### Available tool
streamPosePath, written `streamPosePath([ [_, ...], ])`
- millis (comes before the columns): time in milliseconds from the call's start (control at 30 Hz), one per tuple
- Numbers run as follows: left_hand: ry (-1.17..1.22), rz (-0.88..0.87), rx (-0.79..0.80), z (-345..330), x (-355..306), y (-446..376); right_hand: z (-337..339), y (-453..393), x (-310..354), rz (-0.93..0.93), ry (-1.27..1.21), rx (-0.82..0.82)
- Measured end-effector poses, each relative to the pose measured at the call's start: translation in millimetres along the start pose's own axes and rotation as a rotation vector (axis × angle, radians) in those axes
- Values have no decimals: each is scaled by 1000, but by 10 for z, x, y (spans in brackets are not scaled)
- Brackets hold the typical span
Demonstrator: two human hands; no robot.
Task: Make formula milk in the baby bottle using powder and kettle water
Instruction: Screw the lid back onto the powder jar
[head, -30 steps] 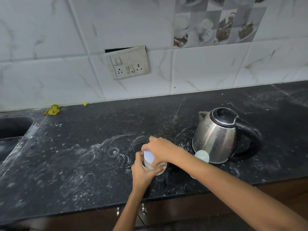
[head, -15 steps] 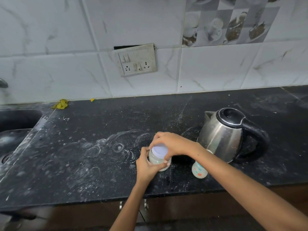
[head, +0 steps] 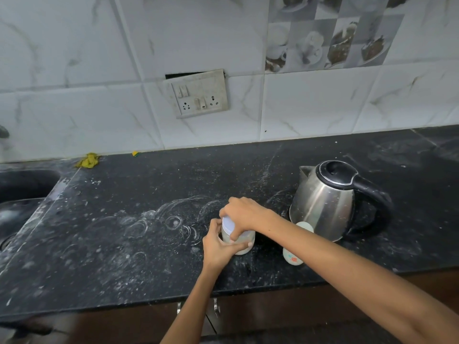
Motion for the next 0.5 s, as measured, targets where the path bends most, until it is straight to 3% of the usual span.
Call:
streamPosePath([
  [100, 17, 8, 0, 0, 3, -6, 33, 67, -122, 82, -97, 6],
  [233, 10, 5, 1, -3, -6, -6, 66, 154, -258, 53, -182, -75],
  [500, 0, 35, -17, -10, 13, 5, -104, 117, -64, 8, 59, -122],
])
Point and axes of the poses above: each hand's wrist, its own y-axis away from the middle knuckle, its own z-axis out of the back of the hand, x = y × z, the point moved 3 cm from there along -y, towards the middle knuckle, and after that the axes turned 9 degrees about y, right-handed, at the moved point
